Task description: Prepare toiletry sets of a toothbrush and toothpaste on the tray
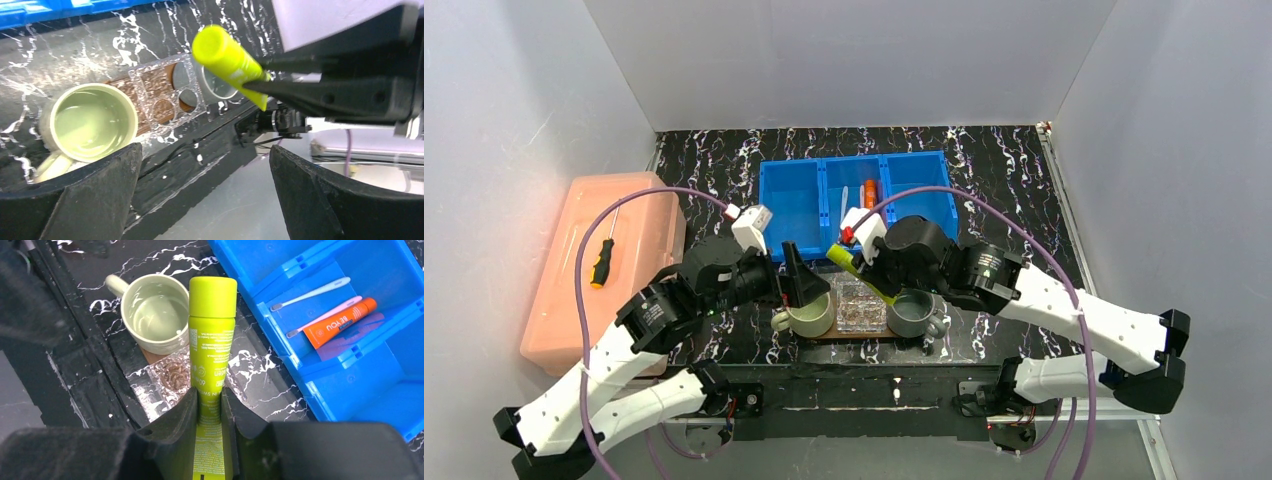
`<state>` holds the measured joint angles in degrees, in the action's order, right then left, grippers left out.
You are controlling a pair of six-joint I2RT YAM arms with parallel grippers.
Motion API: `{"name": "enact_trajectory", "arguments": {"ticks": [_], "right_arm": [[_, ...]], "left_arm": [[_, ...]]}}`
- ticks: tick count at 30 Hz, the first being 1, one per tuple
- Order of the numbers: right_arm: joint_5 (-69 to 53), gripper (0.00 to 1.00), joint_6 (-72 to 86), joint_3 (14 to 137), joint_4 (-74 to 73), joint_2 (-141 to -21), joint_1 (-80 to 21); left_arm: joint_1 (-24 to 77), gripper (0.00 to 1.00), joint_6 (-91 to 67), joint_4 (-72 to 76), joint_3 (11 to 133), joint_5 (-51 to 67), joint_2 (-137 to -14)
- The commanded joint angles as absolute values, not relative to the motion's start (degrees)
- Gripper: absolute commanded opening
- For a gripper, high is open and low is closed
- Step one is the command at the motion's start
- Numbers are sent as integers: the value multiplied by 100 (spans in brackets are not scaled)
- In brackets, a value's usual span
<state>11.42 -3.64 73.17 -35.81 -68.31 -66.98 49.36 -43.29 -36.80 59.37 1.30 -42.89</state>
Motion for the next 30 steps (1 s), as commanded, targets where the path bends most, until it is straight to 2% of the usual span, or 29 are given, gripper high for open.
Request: {"name": "enact_trajectory", "arguments": {"ticks": [1,11,14,27,30], "right_arm": [[1003,29,-645,7125,-3022,-6583,-6948],[963,29,-865,6920,-2587,-6377,-7373],[991,29,-930,6926,-2532,-6404,-7455],[1064,29,-1184,6873,-2228,-6476,-7688],[1065,30,-1202,6865,-2224,-6503,-7695]], "left_arm": [[4360,98,-4765,-3150,5678,1459,-4283],[3082,98,-5454,-2561,5225,3474,-4456],[2895,96,-5525,-2571,5154,3736,-4500],[2786,78,-5502,-2759,5114,4183,-4685],[2777,71,-5493,-2735,5082,4246,-4676]]}}
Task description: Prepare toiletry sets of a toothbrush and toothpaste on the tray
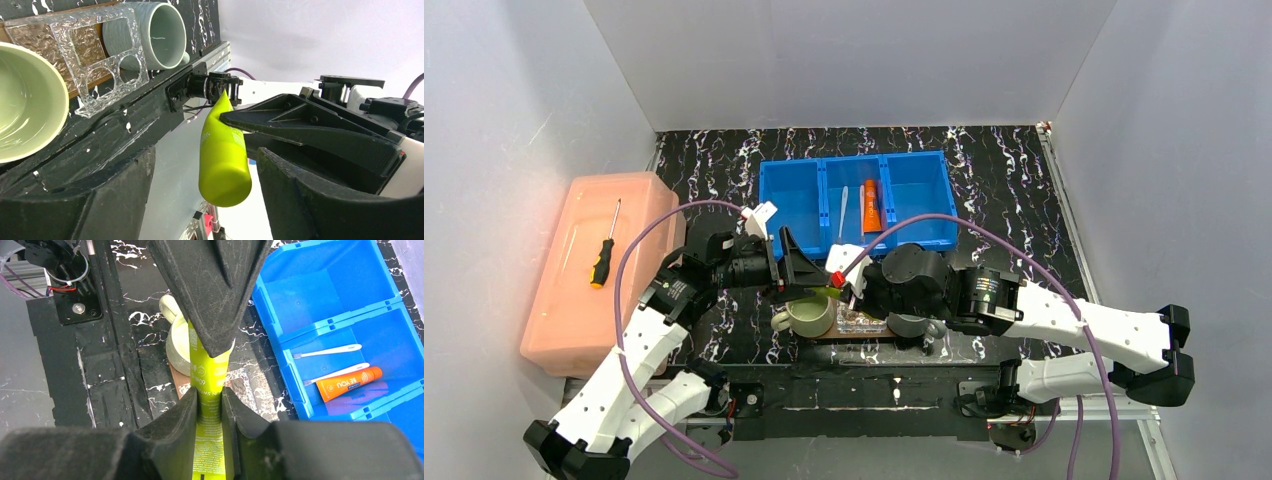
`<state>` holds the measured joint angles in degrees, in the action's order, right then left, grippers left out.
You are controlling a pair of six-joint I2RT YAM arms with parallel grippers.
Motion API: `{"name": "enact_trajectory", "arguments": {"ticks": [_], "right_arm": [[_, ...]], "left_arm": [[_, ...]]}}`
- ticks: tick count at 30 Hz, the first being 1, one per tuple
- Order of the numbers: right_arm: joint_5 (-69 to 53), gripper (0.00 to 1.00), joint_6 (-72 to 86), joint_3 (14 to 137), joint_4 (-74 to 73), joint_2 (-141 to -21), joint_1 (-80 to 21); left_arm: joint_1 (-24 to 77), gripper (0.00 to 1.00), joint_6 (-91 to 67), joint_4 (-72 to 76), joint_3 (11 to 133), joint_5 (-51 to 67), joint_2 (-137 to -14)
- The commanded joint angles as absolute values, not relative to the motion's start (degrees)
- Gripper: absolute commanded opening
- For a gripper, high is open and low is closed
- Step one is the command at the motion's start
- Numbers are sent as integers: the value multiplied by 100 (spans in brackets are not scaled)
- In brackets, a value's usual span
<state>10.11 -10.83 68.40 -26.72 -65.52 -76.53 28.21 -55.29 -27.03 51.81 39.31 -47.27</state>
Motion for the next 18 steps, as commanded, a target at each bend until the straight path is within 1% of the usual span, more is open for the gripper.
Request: {"name": "enact_trajectory", "arguments": {"ticks": [1,6,9,15,18], "right_arm": [[1068,30,-1197,6864,-2224,-6516,-7699],[1090,31,-1197,6841,-2226,-6570,-7717],[1085,31,-1199,6812,-2190,-6564,-7725],[1076,32,-1210,6773,-2189,-6574,-7743],[1099,33,-1209,6743,-2191,-6562,-7752]], "left_arm": [[2778,69,-5501,-2723,5068,4265,-4676],[2777,53,-5502,-2644,5015,4390,-4676],[2777,47,-5478,-2636,4986,4415,-4676],[2781,28,-5494,-2540,4933,4490,-4695],[2777,16,-5502,-2481,4922,4530,-4681]]}}
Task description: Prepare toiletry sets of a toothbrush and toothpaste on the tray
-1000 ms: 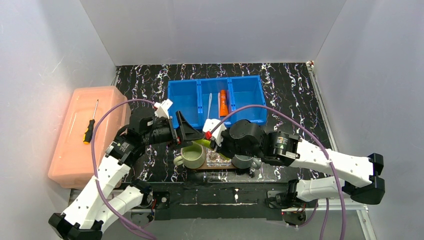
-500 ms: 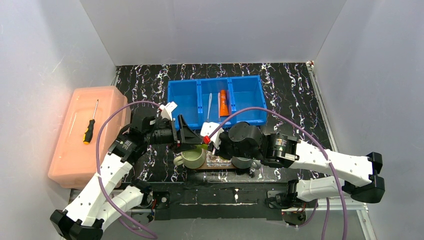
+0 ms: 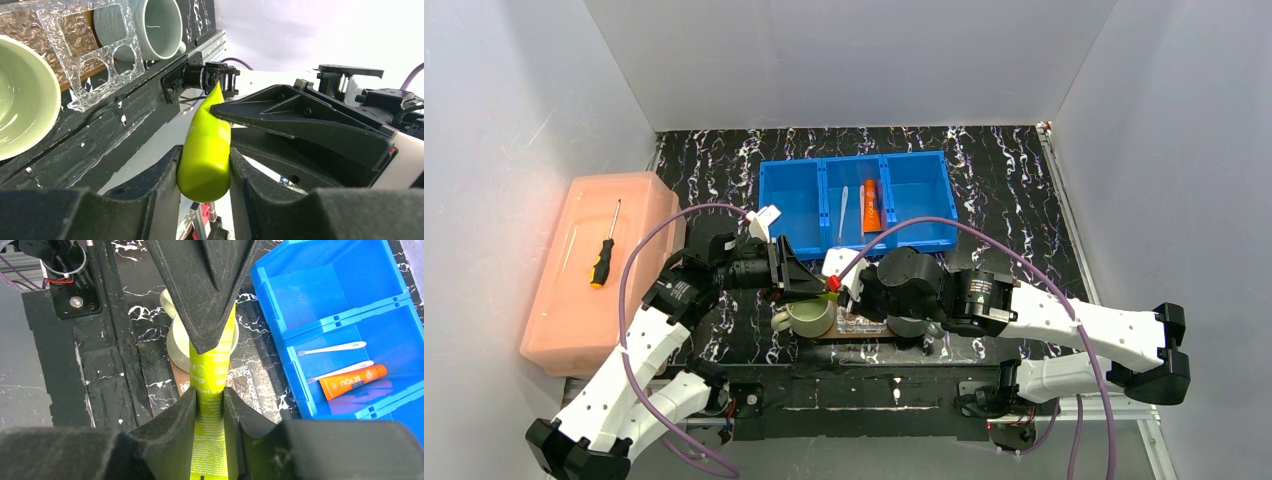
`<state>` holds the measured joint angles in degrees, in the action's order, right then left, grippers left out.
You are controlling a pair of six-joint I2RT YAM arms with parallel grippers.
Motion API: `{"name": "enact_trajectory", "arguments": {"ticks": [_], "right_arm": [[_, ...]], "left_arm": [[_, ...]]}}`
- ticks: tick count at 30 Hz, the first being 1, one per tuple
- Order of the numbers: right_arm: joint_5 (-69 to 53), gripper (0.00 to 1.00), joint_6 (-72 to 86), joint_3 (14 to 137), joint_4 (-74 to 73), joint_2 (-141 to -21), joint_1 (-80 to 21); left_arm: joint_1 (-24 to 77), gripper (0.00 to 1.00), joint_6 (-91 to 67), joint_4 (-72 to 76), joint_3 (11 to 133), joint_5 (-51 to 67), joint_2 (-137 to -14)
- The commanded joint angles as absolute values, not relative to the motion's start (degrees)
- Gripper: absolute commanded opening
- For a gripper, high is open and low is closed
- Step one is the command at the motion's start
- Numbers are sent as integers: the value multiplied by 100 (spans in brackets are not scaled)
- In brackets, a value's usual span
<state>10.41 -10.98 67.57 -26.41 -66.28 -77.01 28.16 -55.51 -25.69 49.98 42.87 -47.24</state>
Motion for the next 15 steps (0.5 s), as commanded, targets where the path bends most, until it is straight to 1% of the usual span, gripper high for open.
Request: {"name": "enact_trajectory", "arguments": {"ticks": [1,3,7,10,15], "right_arm": [[1100,35,-1196,6726,-2189,-6553,-7752],[1162,40,-1159,6688,-2149,-6525,-7748],[1407,53,-1040,6558,-1912,-6368,-7752],[1676,57,-840,6501,-1781,-6201,-7744],[2359,57,-240,6427,-1538,-6107,-7728]], "left_arm": [[2777,10,-5498,-2472,4917,4535,-4672],[2782,0,-5481,-2473,4912,4508,-4644],[2777,0,-5249,-2721,4994,4178,-4469],[2777,0,-5056,-2970,5084,3864,-4309],[2770,0,-4932,-3158,5137,3350,-4042]]}}
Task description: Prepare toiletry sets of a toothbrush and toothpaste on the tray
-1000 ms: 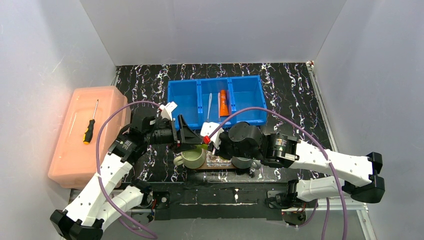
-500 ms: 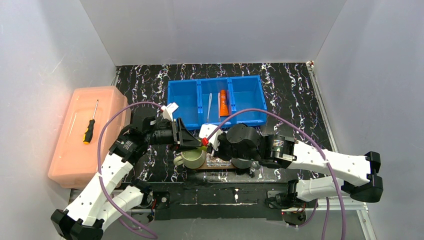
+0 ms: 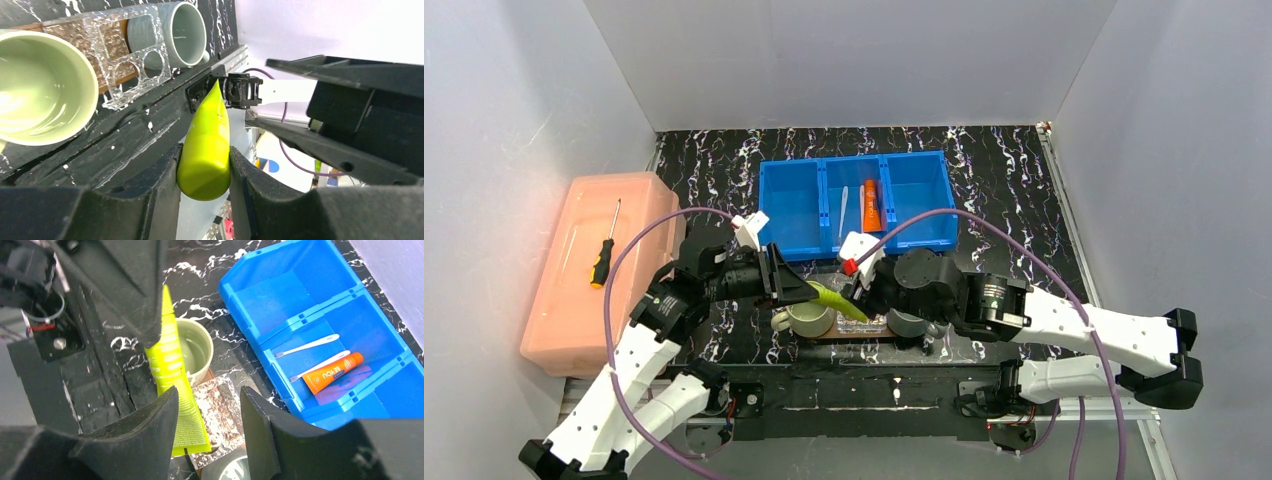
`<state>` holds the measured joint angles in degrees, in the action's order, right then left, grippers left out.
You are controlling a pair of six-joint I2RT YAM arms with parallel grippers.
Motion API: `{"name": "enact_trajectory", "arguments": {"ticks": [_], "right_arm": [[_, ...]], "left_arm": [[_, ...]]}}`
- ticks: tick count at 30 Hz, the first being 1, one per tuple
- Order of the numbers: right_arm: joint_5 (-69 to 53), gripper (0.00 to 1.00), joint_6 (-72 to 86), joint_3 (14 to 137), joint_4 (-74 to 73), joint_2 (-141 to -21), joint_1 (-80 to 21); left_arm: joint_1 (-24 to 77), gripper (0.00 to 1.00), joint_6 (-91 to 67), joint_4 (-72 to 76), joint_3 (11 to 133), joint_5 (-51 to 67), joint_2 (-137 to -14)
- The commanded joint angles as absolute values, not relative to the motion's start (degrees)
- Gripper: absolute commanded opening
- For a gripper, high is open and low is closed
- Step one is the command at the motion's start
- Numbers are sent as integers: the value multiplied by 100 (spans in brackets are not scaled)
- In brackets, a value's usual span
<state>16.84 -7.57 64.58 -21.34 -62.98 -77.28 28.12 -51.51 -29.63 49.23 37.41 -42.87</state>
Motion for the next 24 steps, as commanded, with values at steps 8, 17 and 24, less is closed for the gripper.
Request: {"name": "enact_trajectory", "arguments": {"ticks": [8,17,24], "right_arm": [[1780,57,1402,6234,-1125,-6125,-6974],[1146,65,2582,5570,-73,-5575,-6517],[604,66,3329,4911,884,-5131,-6445]], "left_arm": [[2769,0,-4904,-3380,5225,2776,-3573],[2773,0,-4995,-3714,5617,2300,-2849],[2769,0,-5276,-3665,5730,2373,-2668]]}}
